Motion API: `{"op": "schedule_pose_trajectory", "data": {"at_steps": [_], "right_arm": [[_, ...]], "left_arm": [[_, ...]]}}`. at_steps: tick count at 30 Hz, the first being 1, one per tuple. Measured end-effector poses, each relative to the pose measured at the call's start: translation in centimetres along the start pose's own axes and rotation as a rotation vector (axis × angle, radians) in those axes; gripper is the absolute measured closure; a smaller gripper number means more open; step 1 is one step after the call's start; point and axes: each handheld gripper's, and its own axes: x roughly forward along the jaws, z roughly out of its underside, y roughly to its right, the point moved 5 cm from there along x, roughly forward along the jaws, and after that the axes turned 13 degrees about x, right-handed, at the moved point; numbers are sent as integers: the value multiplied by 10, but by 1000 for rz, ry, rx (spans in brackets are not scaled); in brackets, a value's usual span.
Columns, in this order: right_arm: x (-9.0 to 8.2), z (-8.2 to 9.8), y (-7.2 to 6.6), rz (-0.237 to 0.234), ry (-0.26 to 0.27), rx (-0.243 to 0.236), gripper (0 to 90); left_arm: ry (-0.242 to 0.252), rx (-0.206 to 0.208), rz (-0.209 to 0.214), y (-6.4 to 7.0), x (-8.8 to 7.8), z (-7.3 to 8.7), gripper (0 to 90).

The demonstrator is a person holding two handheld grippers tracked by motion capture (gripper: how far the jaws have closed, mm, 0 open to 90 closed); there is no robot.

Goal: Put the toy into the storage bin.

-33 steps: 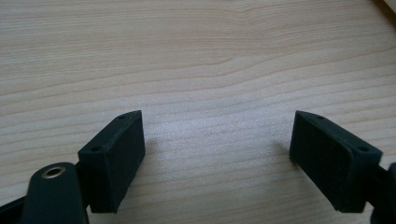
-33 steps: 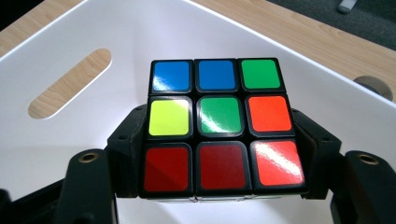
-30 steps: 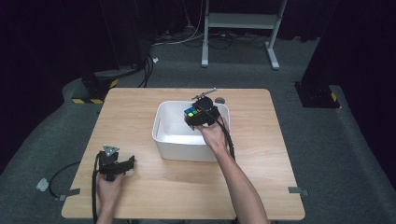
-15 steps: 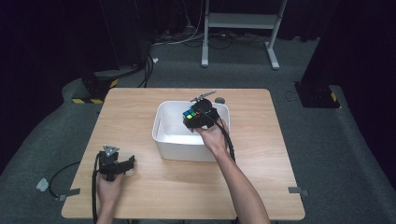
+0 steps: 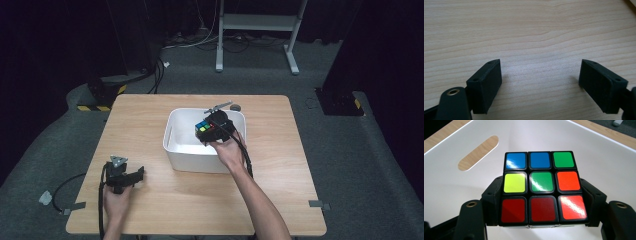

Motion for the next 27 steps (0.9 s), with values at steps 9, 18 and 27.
{"op": "schedule_pose_trajectory", "data": {"at_steps": [9,18,27], "right_arm": [[-5,9,-2,-16,10,2,338],[-10,13,-8,-15,13,-10,338],[-12,19,-10,-16,9,-15,338]], "left_arm": [[0,0,0,0,0,0,186],[0,0,0,0,0,0,186],[0,0,0,0,0,0,186]]}}
